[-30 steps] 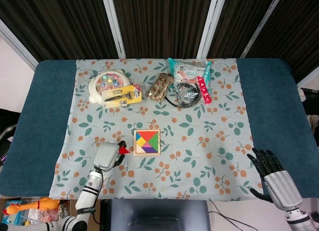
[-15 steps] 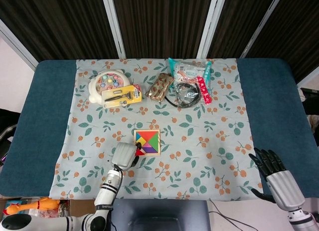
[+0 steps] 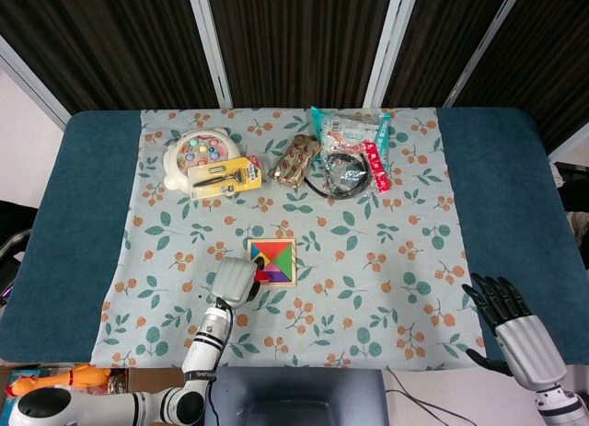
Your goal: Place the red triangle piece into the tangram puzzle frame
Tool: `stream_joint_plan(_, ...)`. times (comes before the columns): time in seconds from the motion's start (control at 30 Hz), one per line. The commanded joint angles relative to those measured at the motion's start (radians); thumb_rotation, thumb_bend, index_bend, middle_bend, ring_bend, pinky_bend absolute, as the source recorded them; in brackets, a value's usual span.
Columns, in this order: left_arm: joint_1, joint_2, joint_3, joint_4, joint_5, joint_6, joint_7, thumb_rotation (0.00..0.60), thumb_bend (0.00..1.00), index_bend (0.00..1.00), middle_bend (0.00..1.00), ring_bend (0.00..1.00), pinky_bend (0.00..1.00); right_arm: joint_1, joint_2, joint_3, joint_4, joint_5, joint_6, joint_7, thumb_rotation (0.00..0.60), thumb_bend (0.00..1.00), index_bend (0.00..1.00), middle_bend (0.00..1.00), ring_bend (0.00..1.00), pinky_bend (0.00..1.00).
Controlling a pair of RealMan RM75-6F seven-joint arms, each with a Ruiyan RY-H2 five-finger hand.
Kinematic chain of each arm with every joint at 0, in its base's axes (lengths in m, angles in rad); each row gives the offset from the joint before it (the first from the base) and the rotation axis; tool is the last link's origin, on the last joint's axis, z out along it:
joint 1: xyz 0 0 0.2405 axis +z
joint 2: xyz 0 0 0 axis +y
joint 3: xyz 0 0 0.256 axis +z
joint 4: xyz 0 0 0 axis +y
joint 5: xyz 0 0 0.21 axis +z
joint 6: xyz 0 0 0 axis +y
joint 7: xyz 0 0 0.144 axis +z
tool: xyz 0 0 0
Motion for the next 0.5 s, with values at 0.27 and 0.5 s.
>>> stream_joint_plan(0.27, -0.015, 0.008, 0.006, 0.012, -0.013, -0.003, 0.001, 0.600, 0.39, 0.58, 1.00, 1.00, 1.00, -0.003, 0.001, 0.000, 0.002, 0.000, 0.007, 0.005, 0.600, 0.15, 0.00, 0.00, 0.00, 0.00)
stream_joint_plan(0.5, -0.019, 0.007, 0.015, 0.014, -0.017, -0.004, -0.003, 0.600, 0.39, 0.52, 1.00, 1.00, 1.00, -0.003, -0.002, 0.000, 0.001, 0.001, 0.004, -0.003, 0.600, 0.15, 0.00, 0.00, 0.00, 0.00)
